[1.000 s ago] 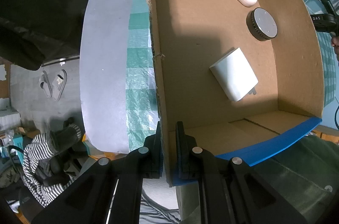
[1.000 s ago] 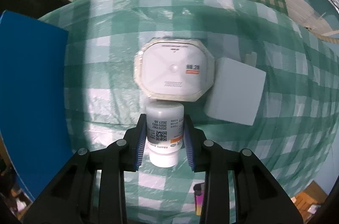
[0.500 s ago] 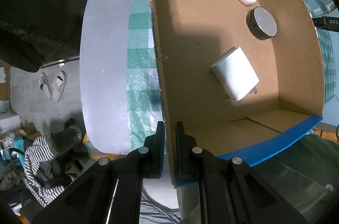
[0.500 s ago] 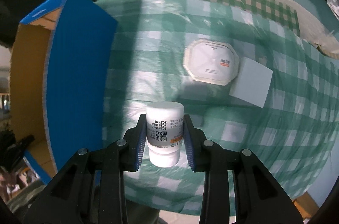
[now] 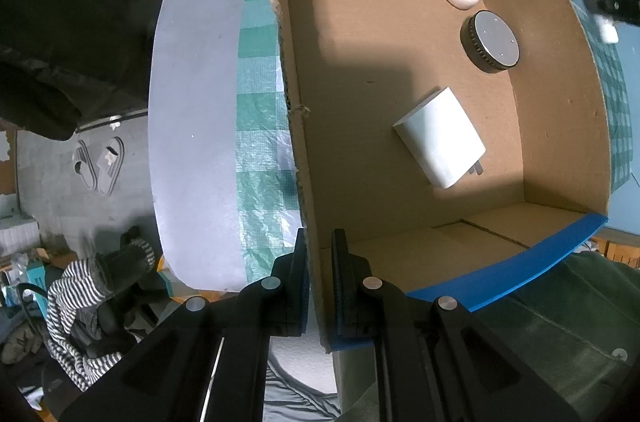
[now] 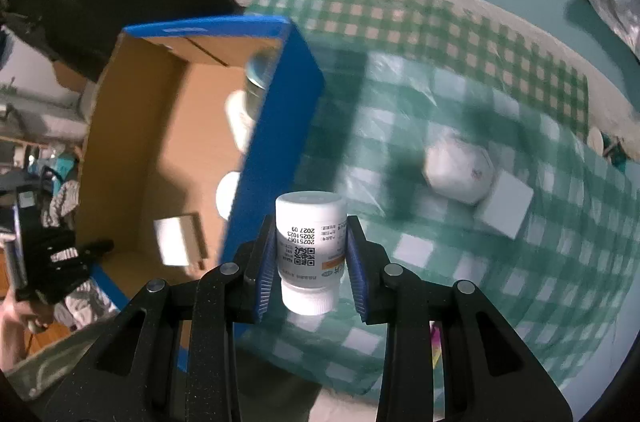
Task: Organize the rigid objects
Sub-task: 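Carry the white pill bottle into the box and release it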
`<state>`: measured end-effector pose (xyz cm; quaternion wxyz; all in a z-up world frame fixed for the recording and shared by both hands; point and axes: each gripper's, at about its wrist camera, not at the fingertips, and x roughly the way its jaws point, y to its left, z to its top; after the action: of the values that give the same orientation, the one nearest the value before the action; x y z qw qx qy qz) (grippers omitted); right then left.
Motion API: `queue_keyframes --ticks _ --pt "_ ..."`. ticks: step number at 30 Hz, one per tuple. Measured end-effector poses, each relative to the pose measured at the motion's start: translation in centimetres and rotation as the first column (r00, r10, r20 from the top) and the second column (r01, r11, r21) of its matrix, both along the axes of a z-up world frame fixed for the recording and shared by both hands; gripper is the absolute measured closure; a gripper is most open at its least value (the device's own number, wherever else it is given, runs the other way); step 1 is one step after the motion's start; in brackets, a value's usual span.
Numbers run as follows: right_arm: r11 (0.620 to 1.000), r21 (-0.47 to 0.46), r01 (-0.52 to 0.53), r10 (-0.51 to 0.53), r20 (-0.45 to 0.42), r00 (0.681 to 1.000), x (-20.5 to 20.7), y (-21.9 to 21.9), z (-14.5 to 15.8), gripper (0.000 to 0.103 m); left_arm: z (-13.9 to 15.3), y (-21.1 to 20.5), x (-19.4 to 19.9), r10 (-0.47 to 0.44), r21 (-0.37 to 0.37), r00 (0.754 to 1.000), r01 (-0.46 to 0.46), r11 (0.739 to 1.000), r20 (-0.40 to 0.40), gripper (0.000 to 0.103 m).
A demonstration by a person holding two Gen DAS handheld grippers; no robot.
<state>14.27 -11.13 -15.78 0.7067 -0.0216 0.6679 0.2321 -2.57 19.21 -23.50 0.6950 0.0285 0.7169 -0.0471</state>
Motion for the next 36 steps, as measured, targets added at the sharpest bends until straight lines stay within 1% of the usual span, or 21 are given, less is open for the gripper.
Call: queue_keyframes --ticks 7,11,14,19,23,29,32,36 --pt "0.997 0.028 -0.076 0.075 0.043 0.996 0.7 3.2 2.4 0.071 0.1 -0.1 0.0 0.003 0.002 1.000 -0.003 1.000 0.001 0.093" --pt "0.991 0.028 -0.128 0.126 0.058 0.990 0.8 5.2 3.1 0.071 0.3 -0.1 0.0 0.005 0.001 1.000 -0.005 1.000 0.004 0.093" --pt "0.985 0.009 -0.173 0.172 0.069 0.983 0.9 6.8 3.0 0.071 0.3 -0.1 0.0 0.004 0.002 1.000 -0.004 1.000 0.005 0.093" --pt "0.970 -0.027 -0.240 0.241 0.063 0.968 1.1 8.9 2.1 0.071 0.3 -0.1 -0.1 0.001 0.006 1.000 -0.001 1.000 0.008 0.093" --pt "0.953 -0.075 -0.293 0.296 0.046 0.954 0.8 10.5 0.4 0.071 0.3 -0.1 -0.2 0.005 0.003 1.000 -0.005 1.000 0.010 0.093" --pt "0.923 -0.132 -0.363 0.369 0.029 0.929 0.2 11.7 -1.7 0.071 0.4 0.2 -0.3 0.009 0.001 1.000 -0.009 1.000 0.013 0.093" --pt "0.915 -0.136 -0.379 0.385 0.021 0.923 0.0 11.9 -2.1 0.071 0.4 0.2 -0.3 0.010 0.002 1.000 -0.010 1.000 0.014 0.093" --pt "0.919 -0.137 -0.369 0.375 0.017 0.927 0.2 11.9 -2.4 0.071 0.4 0.2 -0.3 0.008 0.001 1.000 -0.008 1.000 0.013 0.093"
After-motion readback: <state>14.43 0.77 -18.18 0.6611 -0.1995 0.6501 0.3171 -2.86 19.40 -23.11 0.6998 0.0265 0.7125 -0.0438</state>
